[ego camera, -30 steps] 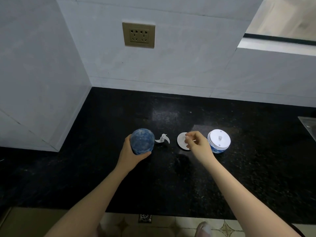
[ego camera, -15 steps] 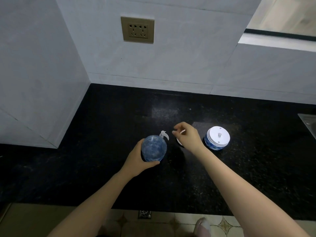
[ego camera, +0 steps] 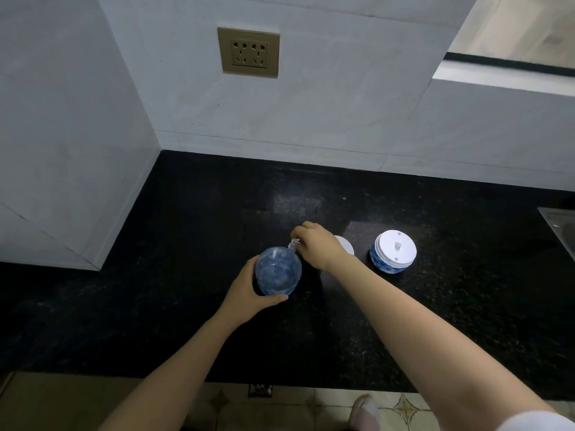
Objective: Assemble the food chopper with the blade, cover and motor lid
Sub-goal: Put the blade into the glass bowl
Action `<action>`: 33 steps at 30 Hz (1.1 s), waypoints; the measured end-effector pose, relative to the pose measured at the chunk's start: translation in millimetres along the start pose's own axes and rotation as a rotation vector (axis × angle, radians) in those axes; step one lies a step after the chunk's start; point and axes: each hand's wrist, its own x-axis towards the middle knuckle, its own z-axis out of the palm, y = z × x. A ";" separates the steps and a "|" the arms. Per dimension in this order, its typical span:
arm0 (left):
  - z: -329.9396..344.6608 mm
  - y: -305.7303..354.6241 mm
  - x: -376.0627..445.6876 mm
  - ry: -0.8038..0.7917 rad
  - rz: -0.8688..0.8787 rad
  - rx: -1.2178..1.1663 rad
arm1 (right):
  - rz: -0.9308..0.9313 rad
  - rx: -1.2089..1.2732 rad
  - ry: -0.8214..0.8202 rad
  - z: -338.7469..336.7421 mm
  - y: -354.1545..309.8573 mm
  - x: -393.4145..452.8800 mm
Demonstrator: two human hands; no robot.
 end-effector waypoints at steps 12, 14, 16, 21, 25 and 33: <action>-0.6 -3.4 1.2 0.006 0.028 -0.002 | 0.048 0.219 0.253 -3.9 4.2 -10.9; -0.6 -3.7 1.5 0.001 0.025 -0.004 | 0.019 0.290 0.313 -13.8 4.2 -16.9; -0.7 -3.4 1.3 -0.005 0.028 -0.001 | -0.020 0.344 0.342 -23.1 1.4 -22.8; -0.7 -4.2 1.0 -0.006 0.025 -0.008 | -0.159 0.389 0.307 -32.0 -15.1 -39.8; -0.2 -3.5 -0.6 -0.018 0.030 -0.038 | -0.259 0.292 0.216 -21.4 -25.6 -48.9; -1.7 -4.7 0.3 -0.037 0.019 -0.027 | -0.327 0.052 0.103 -1.0 -29.4 -44.3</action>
